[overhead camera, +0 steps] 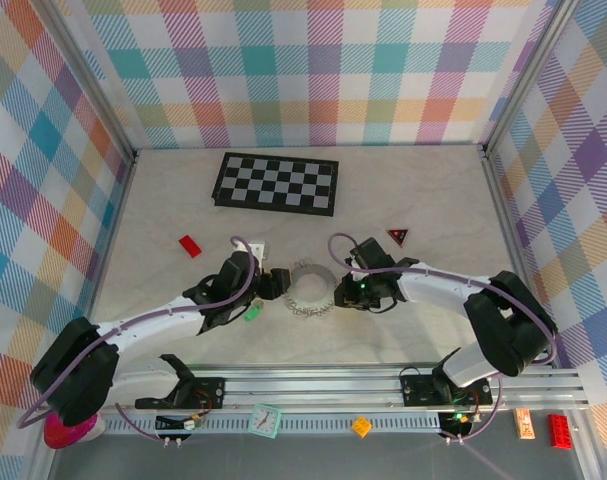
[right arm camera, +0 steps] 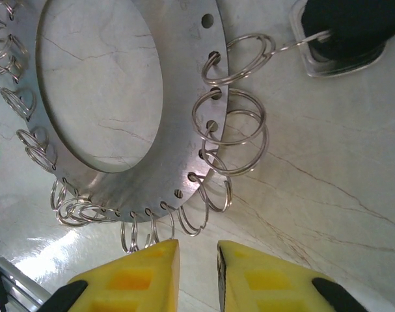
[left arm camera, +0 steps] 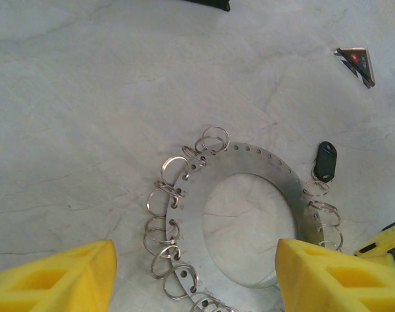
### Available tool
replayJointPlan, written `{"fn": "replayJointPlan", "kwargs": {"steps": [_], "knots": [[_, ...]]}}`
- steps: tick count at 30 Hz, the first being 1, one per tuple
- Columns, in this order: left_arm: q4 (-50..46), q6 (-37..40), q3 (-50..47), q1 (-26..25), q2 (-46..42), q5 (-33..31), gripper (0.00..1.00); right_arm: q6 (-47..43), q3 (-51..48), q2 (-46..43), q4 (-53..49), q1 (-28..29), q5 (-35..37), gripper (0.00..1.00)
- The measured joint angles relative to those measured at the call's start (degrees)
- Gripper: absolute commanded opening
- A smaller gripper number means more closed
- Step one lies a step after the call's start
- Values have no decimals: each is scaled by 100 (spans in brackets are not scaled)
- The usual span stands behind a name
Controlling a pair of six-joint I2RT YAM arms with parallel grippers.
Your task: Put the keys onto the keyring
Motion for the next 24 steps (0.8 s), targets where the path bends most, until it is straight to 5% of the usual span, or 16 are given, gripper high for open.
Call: {"fn": "replayJointPlan", "kwargs": {"steps": [24], "knots": [[127, -109, 66, -50, 146, -48, 65, 188, 72, 232, 295, 0, 66, 23]]}}
